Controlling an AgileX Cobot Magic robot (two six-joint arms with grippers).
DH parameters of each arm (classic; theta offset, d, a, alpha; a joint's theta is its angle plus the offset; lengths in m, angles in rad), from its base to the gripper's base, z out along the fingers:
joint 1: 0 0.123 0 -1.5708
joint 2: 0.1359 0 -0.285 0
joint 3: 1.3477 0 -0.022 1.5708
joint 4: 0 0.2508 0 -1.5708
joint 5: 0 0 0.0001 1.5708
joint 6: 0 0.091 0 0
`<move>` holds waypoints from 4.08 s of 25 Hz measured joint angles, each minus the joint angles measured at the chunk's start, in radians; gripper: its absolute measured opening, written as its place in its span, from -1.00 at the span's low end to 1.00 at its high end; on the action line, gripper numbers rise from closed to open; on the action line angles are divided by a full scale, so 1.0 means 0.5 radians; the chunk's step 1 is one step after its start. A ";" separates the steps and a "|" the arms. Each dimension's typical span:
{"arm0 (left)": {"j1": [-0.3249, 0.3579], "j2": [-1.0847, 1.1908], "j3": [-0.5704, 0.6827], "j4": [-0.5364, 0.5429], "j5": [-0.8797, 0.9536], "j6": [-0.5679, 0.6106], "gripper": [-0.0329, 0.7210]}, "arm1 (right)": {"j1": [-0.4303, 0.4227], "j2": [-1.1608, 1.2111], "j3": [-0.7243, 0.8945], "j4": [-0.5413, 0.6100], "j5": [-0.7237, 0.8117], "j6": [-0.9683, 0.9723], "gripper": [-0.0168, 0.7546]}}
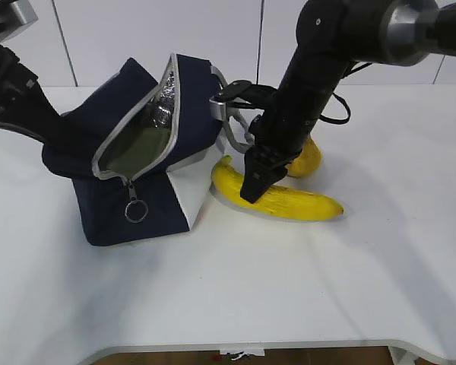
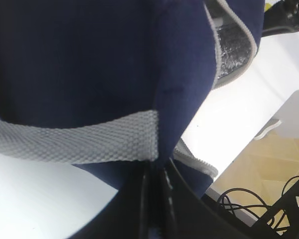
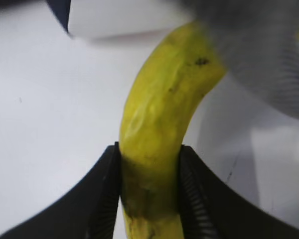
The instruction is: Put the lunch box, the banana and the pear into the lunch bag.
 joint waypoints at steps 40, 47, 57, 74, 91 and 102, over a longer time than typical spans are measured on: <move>0.000 0.000 0.000 -0.153 0.000 0.000 -0.93 | 0.117 -0.911 0.340 0.399 -0.279 1.111 -0.30; 0.000 0.000 0.000 -0.292 0.000 0.000 -0.93 | 0.117 -0.766 0.340 1.083 -0.888 1.111 -0.30; 0.000 0.000 0.000 -0.360 -0.004 0.000 -0.93 | 0.117 -0.367 0.340 1.946 -1.318 0.747 -0.30; 0.000 -0.066 0.000 -0.376 -0.030 -0.007 -0.93 | 0.117 -0.154 0.324 2.014 -1.175 0.118 -0.26; 0.000 -0.070 0.000 -0.429 -0.045 -0.011 -0.93 | 0.103 -0.167 0.282 1.589 -0.936 0.102 0.54; 0.000 -0.070 0.000 -0.429 -0.039 -0.011 -0.93 | 0.076 -0.256 -0.213 0.461 -0.502 0.767 0.54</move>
